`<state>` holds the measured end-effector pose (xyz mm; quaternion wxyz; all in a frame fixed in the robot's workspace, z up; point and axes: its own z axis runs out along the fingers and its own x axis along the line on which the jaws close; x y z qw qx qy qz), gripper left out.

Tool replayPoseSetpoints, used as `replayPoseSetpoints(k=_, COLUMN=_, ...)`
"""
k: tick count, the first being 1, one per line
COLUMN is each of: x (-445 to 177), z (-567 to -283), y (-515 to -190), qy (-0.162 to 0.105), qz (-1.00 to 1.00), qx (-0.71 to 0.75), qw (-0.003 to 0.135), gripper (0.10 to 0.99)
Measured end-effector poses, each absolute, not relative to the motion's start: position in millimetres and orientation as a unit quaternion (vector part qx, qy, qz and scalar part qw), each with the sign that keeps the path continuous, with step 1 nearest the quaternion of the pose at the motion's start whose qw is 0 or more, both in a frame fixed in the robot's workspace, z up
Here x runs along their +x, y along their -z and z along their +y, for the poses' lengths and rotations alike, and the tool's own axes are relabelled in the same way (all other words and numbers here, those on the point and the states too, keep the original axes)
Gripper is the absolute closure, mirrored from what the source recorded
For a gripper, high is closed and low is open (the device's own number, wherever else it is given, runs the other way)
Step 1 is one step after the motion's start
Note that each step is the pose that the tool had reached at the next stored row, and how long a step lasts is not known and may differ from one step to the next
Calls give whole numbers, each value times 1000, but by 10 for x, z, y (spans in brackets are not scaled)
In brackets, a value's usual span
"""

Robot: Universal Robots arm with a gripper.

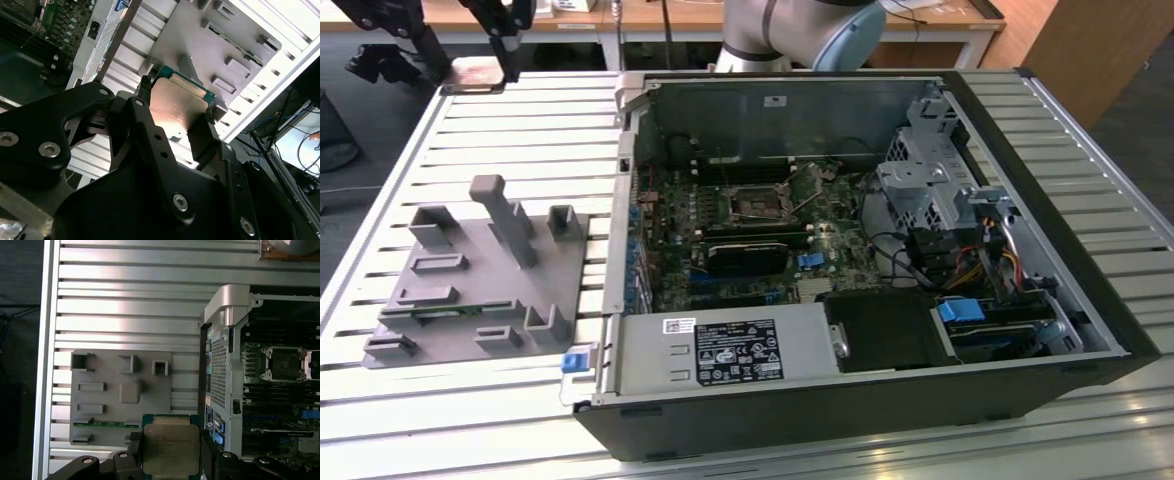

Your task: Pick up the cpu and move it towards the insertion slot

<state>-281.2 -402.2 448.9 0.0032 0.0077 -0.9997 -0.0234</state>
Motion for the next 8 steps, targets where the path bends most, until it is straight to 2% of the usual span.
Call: replayPoseSetpoints(k=8, x=-2725, z=-4022, y=-4489, qy=23, qz=-1000, qx=8, qw=3, gripper=541)
